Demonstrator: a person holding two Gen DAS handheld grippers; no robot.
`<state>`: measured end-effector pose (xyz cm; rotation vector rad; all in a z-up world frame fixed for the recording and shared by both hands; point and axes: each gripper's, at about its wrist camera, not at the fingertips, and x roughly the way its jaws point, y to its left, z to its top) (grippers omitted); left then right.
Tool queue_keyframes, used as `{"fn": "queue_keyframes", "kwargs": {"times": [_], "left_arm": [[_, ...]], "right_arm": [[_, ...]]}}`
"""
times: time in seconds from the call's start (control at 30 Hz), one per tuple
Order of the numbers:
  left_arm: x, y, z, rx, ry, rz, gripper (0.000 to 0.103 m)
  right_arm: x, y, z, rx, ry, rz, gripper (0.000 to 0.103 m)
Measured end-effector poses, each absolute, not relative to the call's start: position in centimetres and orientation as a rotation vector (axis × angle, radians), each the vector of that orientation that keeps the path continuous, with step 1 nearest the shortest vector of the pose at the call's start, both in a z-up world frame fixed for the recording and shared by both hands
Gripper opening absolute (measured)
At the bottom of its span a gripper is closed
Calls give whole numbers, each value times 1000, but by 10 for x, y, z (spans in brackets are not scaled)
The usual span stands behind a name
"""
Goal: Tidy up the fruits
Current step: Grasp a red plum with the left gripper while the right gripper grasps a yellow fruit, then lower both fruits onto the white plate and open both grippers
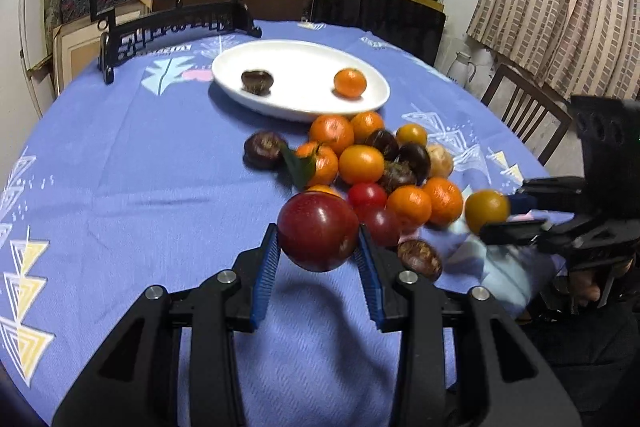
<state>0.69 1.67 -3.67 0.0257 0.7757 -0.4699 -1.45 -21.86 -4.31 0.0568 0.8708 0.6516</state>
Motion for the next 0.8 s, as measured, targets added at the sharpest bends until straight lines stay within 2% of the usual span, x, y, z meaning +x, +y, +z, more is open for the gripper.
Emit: {"fn": "queue_keyframes", "kwargs": {"times": [0.33,0.67,0.73,0.8], "left_arm": [[87,-15,-8,22,762,-490,37],[198,-60,-30,65,881,-463,39],[205,-58,-35,53,893,-445,50],[203,-51,-33,40,878,-425,59]], "right_arm": [[70,-270,0,228,789,514,38],[193,-243,-17,262,865,466,40],[205,-238,-19,250,864,446,58],[206,-240,-19,246,839,408,58]]}}
